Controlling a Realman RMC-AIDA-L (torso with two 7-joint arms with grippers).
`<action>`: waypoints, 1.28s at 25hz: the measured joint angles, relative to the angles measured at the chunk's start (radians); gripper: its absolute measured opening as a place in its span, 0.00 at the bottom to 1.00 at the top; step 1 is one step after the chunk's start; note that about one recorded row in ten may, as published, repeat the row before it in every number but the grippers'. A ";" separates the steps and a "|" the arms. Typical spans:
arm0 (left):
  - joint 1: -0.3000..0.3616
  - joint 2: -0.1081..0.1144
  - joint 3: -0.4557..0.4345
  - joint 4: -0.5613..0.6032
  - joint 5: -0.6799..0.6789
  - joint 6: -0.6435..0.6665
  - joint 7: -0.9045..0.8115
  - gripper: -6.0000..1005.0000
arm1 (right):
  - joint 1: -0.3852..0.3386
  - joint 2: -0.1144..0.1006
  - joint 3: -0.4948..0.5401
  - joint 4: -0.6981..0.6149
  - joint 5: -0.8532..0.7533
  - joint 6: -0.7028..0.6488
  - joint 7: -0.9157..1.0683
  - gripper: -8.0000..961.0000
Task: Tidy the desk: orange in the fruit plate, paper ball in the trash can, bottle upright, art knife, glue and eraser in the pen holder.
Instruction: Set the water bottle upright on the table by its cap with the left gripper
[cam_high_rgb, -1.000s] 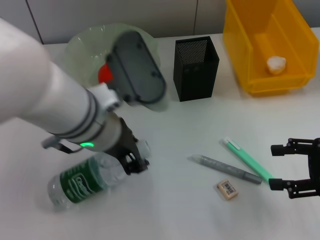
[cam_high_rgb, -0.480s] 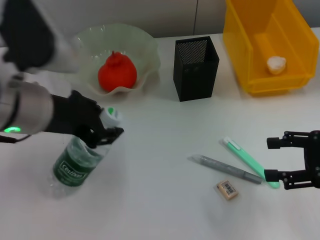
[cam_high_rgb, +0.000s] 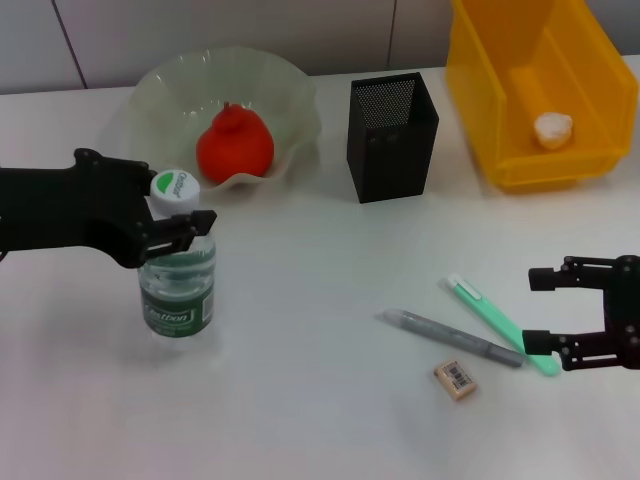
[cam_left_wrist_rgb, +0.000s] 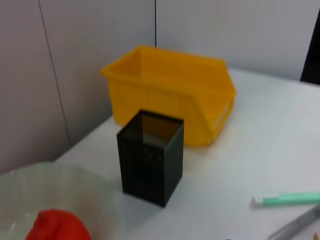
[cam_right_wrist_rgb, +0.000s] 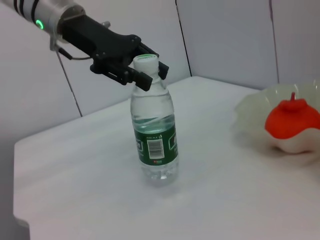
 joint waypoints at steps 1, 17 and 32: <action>0.000 0.000 0.000 0.000 0.000 0.000 0.000 0.45 | 0.000 0.002 0.000 0.000 0.005 -0.001 0.000 0.85; 0.004 0.000 -0.246 -0.503 -0.427 -0.022 0.540 0.47 | 0.005 0.012 0.000 0.005 0.026 -0.005 -0.007 0.85; 0.002 0.002 -0.363 -0.757 -0.584 0.059 0.841 0.49 | 0.021 0.016 -0.010 0.007 0.026 0.000 -0.011 0.85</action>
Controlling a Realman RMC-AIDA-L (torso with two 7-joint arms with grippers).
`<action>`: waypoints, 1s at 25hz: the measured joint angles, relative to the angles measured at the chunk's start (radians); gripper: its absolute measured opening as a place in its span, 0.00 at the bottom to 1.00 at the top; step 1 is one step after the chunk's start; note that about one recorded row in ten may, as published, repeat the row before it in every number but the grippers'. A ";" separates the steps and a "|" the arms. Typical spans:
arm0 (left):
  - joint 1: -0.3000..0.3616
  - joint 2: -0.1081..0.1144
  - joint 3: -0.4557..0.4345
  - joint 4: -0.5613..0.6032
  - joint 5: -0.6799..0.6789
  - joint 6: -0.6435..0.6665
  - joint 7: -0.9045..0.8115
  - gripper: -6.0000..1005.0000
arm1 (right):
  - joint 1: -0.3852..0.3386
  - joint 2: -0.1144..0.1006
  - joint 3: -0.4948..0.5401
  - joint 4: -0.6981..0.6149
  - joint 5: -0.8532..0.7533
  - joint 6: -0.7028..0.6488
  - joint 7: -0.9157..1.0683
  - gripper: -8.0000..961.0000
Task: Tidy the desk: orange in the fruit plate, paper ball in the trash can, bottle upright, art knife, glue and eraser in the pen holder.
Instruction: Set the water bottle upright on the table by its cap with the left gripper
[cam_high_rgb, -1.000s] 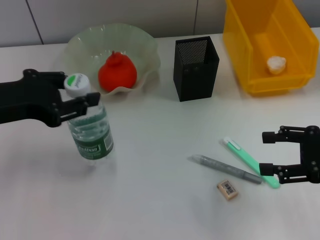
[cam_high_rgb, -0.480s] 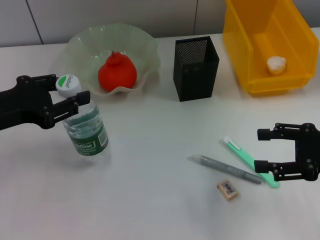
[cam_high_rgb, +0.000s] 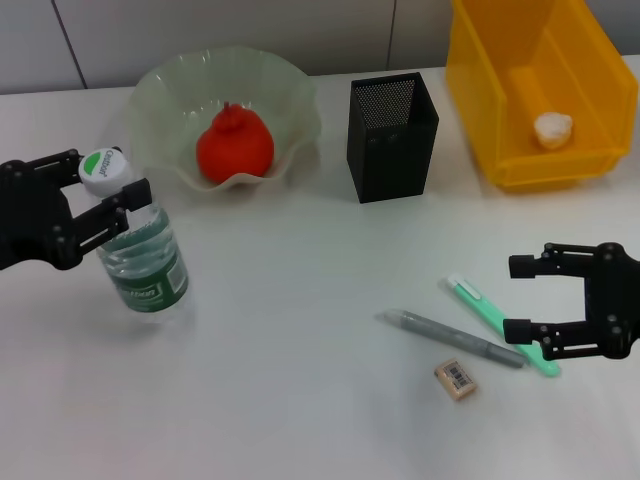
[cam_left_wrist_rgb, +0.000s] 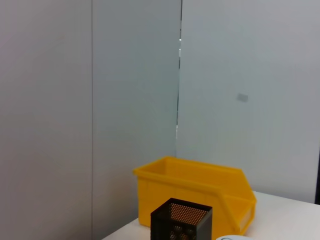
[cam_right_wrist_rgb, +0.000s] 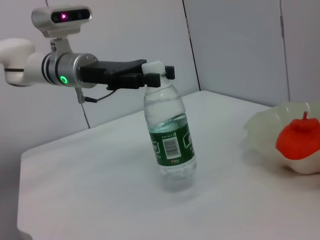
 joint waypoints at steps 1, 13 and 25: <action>-0.001 -0.001 -0.007 -0.030 -0.003 -0.005 0.032 0.49 | 0.003 0.000 -0.002 0.000 0.000 0.000 0.000 0.85; -0.023 -0.002 -0.008 -0.096 0.002 -0.049 0.068 0.51 | 0.007 0.002 -0.003 0.013 -0.002 0.001 -0.001 0.85; -0.031 0.001 -0.001 -0.100 0.033 -0.072 0.035 0.52 | 0.006 0.002 -0.004 0.015 -0.006 0.008 -0.001 0.85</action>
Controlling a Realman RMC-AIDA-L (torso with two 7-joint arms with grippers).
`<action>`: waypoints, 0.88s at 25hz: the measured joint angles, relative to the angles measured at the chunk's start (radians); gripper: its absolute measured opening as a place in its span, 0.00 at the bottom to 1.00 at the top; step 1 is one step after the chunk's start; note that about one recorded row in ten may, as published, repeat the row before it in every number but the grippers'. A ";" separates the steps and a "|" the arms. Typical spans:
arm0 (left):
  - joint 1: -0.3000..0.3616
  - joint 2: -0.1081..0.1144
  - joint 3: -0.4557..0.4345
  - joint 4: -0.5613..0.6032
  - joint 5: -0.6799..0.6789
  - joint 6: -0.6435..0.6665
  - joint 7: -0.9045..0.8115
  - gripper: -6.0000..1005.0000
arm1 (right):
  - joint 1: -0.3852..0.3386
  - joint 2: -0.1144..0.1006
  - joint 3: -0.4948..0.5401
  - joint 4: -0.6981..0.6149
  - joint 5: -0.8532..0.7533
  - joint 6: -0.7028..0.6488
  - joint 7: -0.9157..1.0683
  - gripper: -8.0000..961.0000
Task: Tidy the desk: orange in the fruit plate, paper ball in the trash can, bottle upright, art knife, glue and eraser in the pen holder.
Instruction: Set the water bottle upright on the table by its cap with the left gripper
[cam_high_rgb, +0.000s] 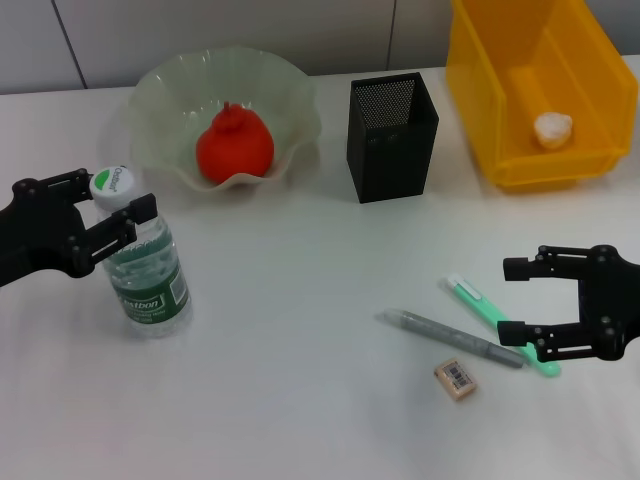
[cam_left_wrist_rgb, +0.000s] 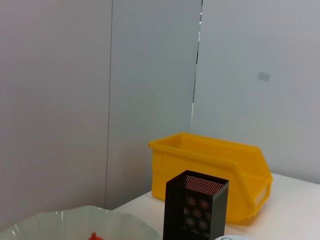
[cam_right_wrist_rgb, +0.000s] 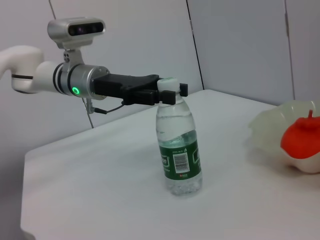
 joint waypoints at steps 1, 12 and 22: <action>0.006 -0.001 -0.001 0.000 0.000 -0.001 -0.001 0.52 | 0.000 0.000 0.000 0.000 0.000 0.004 0.000 0.85; 0.007 0.000 -0.008 0.001 0.023 0.004 -0.017 0.54 | 0.003 0.000 0.000 0.000 -0.004 0.006 -0.001 0.85; 0.022 0.002 -0.015 0.035 0.044 0.040 -0.040 0.78 | 0.006 0.000 -0.002 0.001 -0.004 0.017 -0.002 0.85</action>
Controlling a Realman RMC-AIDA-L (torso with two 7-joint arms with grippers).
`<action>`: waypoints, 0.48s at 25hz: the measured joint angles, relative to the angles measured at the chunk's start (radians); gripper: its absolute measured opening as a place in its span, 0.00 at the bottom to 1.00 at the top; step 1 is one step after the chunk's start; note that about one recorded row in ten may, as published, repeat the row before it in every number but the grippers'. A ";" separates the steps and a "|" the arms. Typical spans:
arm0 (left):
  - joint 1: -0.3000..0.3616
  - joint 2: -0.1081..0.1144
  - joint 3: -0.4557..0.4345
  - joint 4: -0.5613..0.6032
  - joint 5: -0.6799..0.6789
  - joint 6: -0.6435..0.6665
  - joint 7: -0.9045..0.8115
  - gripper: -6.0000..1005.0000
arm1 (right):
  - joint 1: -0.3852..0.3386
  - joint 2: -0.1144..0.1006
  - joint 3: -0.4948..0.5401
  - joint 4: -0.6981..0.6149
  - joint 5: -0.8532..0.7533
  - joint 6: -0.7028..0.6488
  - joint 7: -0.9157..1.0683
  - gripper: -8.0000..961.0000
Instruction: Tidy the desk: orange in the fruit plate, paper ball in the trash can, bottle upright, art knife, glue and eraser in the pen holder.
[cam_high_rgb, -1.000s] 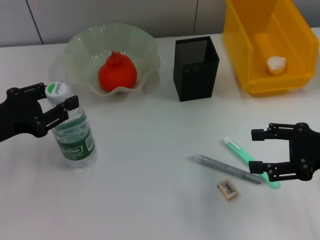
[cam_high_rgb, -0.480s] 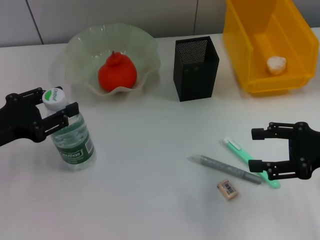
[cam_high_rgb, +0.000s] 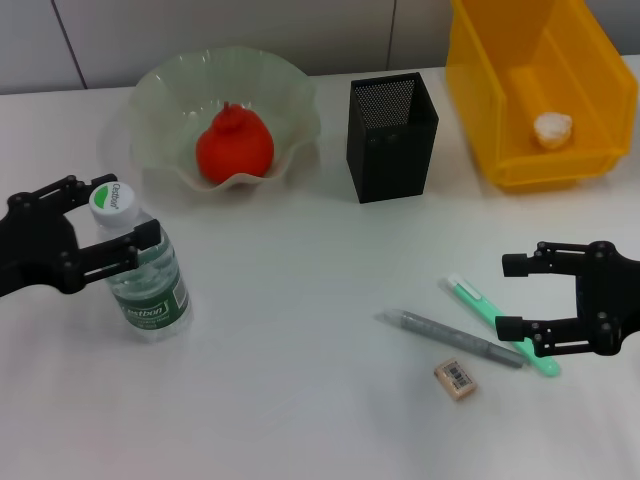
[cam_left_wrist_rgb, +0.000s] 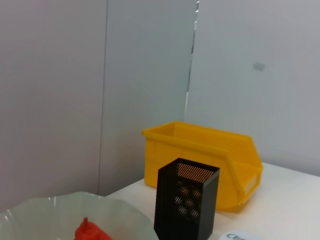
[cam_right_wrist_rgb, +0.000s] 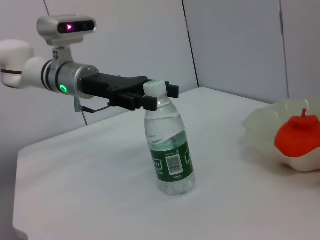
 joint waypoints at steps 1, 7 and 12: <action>0.009 0.001 -0.011 0.011 0.000 0.019 -0.001 0.78 | 0.000 0.000 0.000 0.000 0.000 0.000 0.000 0.85; 0.059 0.001 -0.101 0.069 -0.003 0.130 -0.004 0.79 | 0.003 0.000 0.000 -0.003 0.000 0.000 0.006 0.85; 0.071 0.014 -0.174 0.056 0.025 0.208 -0.004 0.80 | 0.005 0.000 0.005 -0.006 0.003 -0.003 0.008 0.85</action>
